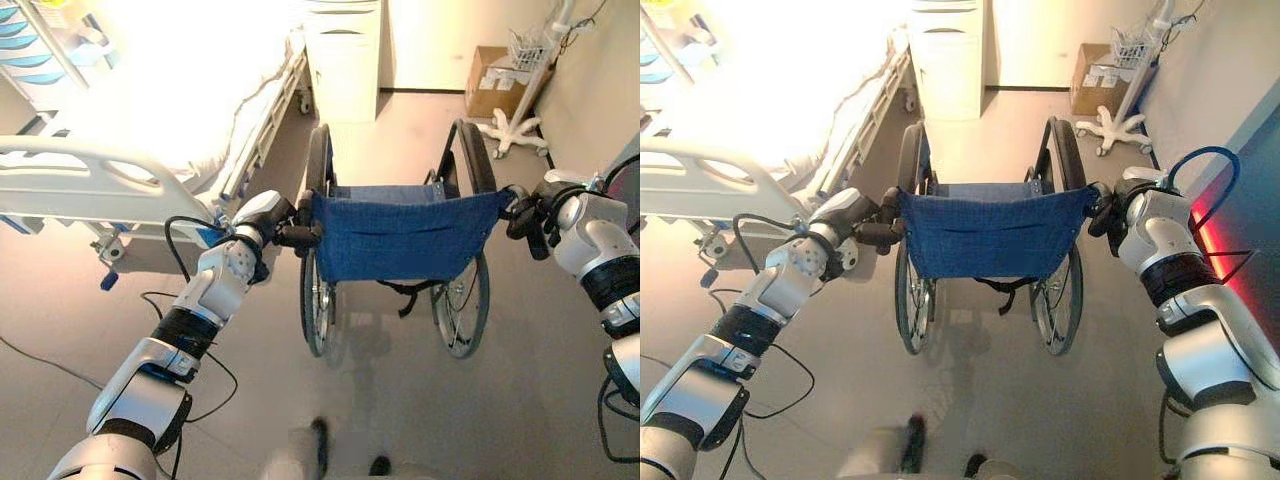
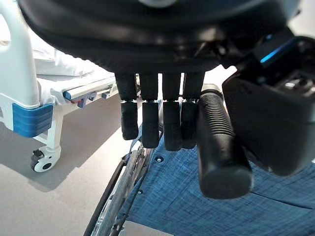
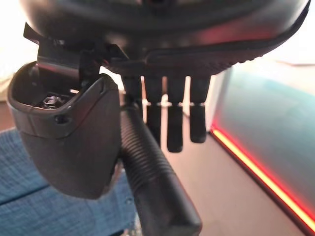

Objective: Push the wheelchair next to the bed

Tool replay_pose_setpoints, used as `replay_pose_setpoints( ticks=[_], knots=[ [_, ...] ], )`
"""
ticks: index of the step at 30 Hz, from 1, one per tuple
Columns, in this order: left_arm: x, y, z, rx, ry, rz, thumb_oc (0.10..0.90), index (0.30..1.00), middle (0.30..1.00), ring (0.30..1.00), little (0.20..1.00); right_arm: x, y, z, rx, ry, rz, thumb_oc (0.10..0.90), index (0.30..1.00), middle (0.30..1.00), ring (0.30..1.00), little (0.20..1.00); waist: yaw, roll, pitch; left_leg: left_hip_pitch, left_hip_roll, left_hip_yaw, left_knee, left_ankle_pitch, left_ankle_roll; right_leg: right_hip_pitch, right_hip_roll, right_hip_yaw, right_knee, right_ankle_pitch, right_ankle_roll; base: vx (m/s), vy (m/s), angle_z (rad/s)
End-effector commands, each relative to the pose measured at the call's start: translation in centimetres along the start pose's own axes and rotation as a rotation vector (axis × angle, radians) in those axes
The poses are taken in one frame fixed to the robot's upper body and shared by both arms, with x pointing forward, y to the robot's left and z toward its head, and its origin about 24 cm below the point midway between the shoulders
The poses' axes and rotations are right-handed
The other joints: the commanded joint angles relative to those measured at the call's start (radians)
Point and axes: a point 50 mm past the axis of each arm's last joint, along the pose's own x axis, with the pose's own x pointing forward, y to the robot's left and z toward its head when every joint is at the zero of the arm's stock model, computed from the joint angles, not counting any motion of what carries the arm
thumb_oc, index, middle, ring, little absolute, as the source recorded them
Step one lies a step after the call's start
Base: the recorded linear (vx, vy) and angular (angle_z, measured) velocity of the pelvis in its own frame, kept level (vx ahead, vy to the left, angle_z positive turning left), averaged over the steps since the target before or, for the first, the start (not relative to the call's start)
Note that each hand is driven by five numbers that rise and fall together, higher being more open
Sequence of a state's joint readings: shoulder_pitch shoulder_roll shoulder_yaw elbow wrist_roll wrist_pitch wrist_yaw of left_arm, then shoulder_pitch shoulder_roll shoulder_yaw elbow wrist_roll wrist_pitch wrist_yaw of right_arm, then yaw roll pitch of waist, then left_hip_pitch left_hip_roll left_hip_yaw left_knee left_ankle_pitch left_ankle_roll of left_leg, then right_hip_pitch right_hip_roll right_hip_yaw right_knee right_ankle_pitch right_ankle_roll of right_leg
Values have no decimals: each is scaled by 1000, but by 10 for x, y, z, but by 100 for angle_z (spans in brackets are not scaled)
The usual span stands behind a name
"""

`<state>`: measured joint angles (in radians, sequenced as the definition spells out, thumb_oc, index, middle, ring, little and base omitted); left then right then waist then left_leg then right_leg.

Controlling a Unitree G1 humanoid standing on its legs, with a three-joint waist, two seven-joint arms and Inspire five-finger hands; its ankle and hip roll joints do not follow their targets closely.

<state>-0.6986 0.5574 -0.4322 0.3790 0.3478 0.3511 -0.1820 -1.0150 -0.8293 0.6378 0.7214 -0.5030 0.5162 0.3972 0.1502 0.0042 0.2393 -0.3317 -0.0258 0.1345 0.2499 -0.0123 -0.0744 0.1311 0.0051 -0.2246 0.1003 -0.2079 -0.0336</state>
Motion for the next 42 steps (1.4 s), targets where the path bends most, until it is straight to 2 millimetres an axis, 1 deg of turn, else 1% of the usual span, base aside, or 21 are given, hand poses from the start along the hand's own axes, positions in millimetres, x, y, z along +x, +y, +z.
replay_pose_setpoints(
  ticks=[1, 3, 5, 7, 8, 11, 14, 18, 19, 20, 22, 24, 27, 32, 33, 34, 36, 37, 38, 39, 42],
  knots=[
    [-2, -29, -38, 236, 172, -93, 400, 300, 300, 300, 300, -30, -9, 100, -228, -449, -117, 400, 300, 300, 300, 300, 44, 2, 122, 23, 13, 42, -202, 229, 14, 56, 57, 16, 47, 69, 70, 470, 64, -96],
    [-2, -25, -39, 235, 182, -100, 400, 300, 300, 300, 300, -31, -8, 103, -235, -463, -112, 400, 300, 300, 300, 300, 55, 8, 109, 36, 16, 66, -215, 223, 22, 72, 64, 13, 62, 39, 66, 368, 131, -77],
    [-2, -24, -43, 225, 200, -110, 400, 300, 300, 300, 300, -29, -2, 109, -237, -483, -97, 400, 300, 300, 300, 300, 62, 9, 87, 61, 25, 110, -190, 171, 52, 66, 60, -3, 107, 6, 64, 446, 197, -56],
    [-1, -26, -50, 221, 235, -125, 400, 300, 300, 300, 300, -28, 13, 117, -226, -524, -59, 400, 300, 300, 300, 300, 73, -14, 61, 68, 10, 110, -120, 120, 88, 91, 45, -15, 163, -32, 64, 528, 168, -20],
    [-2, -25, -54, 249, 248, -147, 400, 300, 300, 300, 300, -28, 24, 120, -215, -544, -39, 400, 300, 300, 300, 300, 86, -49, 35, 83, -7, 122, -108, 83, 126, 103, 24, -31, 231, 20, 105, 553, 138, 7],
    [-1, -27, -55, 261, 256, -159, 400, 300, 300, 300, 300, -30, 35, 122, -211, -582, -23, 400, 300, 300, 300, 300, 88, -71, 1, 125, -27, 125, -149, 73, 152, 99, 2, -47, 338, 109, 165, 380, 117, -4],
    [1, -31, -53, 235, 264, -137, 400, 300, 300, 300, 300, -33, 41, 125, -214, -620, -28, 400, 300, 300, 300, 300, 76, -80, -19, 142, -49, 86, -153, 60, 149, 66, -35, -30, 304, 160, 197, 293, 73, -8],
    [7, -21, -42, 241, 240, -98, 400, 300, 300, 300, 300, -31, 30, 128, -195, -605, -60, 400, 300, 300, 300, 300, 52, -64, 11, 158, -44, 7, -101, 37, 114, -52, -85, -26, 143, 161, 167, 229, -87, -9],
    [9, -19, -40, 242, 230, -84, 400, 300, 300, 300, 300, -30, 26, 128, -191, -598, -71, 400, 300, 300, 300, 300, 37, -64, 28, 172, -51, -12, -86, 21, 112, -93, -103, -19, 105, 196, 167, 183, -127, 14],
    [11, -16, -36, 238, 215, -63, 400, 300, 300, 300, 300, -29, 21, 127, -197, -585, -90, 400, 300, 300, 300, 300, 6, -61, 57, 220, -64, -43, -81, -16, 116, -199, -147, 2, 68, 295, 177, 180, -95, 26],
    [12, -14, -32, 233, 196, -56, 400, 300, 300, 300, 300, -27, 17, 123, -197, -556, -91, 400, 300, 300, 300, 300, -26, -59, 78, 270, -79, -77, -77, -70, 124, -290, -192, 27, 6, 367, 195, 405, -132, 65],
    [12, -18, -30, 223, 175, -67, 400, 300, 300, 300, 300, -25, 18, 115, -193, -516, -73, 400, 300, 300, 300, 300, -51, -52, 90, 307, -83, -114, -55, -118, 129, -326, -213, 35, -73, 383, 209, 625, -184, 96],
    [12, -28, -24, 221, 151, -91, 400, 300, 300, 300, 300, -27, 10, 109, -189, -463, -49, 400, 300, 300, 300, 300, -72, -72, 98, 308, -90, -141, 49, -197, 127, -334, -253, 74, -129, 405, 213, 580, -240, 82],
    [12, -28, -19, 236, 122, -90, 400, 300, 300, 300, 300, -30, -7, 102, -179, -424, -65, 400, 300, 300, 300, 300, -92, -95, 130, 256, -75, -209, 213, -299, 118, -373, -295, 170, -55, 403, 213, 537, -415, 76],
    [12, -25, -19, 224, 119, -69, 400, 300, 300, 300, 300, -29, -13, 96, -154, -414, -70, 400, 300, 300, 300, 300, -106, -100, 132, 246, -37, -196, 241, -318, 111, -385, -274, 178, -8, 352, 224, 431, -432, 81],
    [12, -25, -19, 224, 119, -69, 400, 300, 300, 300, 300, -29, -13, 96, -154, -415, -70, 400, 300, 300, 300, 300, -107, -98, 132, 246, -35, -197, 243, -320, 110, -385, -273, 177, -6, 351, 224, 508, -358, 78],
    [10, -27, -29, 179, 162, -80, 400, 300, 300, 300, 300, -32, -13, 96, -157, -438, -41, 400, 300, 300, 300, 300, -117, -97, 126, 304, 16, -204, 231, -323, 92, -422, -261, 161, 197, 332, 226, 557, -243, 96],
    [10, -28, -30, 178, 168, -80, 400, 300, 300, 300, 300, -32, -14, 94, -156, -439, -38, 400, 300, 300, 300, 300, -125, -99, 124, 320, 43, -189, 224, -295, 78, -418, -253, 149, 186, 327, 220, 642, -319, 70],
    [8, -30, -31, 161, 185, -79, 400, 300, 300, 300, 300, -32, -14, 88, -158, -447, -34, 400, 300, 300, 300, 300, -143, -97, 121, 347, 90, -177, 208, -217, 47, -393, -238, 126, 158, 324, 203, 442, -244, 37],
    [8, -30, -32, 159, 189, -78, 400, 300, 300, 300, 300, -32, -14, 86, -161, -451, -36, 400, 300, 300, 300, 300, -148, -96, 119, 354, 99, -178, 206, -194, 44, -386, -229, 122, 157, 317, 195, 603, -335, 62],
    [9, -31, -32, 156, 210, -55, 400, 300, 300, 300, 300, -32, -13, 80, -164, -460, -50, 400, 300, 300, 300, 300, -190, -83, 90, 440, 158, -164, 166, -37, -3, -352, -188, 83, 130, 287, 158, 442, -189, 40]
  ],
)
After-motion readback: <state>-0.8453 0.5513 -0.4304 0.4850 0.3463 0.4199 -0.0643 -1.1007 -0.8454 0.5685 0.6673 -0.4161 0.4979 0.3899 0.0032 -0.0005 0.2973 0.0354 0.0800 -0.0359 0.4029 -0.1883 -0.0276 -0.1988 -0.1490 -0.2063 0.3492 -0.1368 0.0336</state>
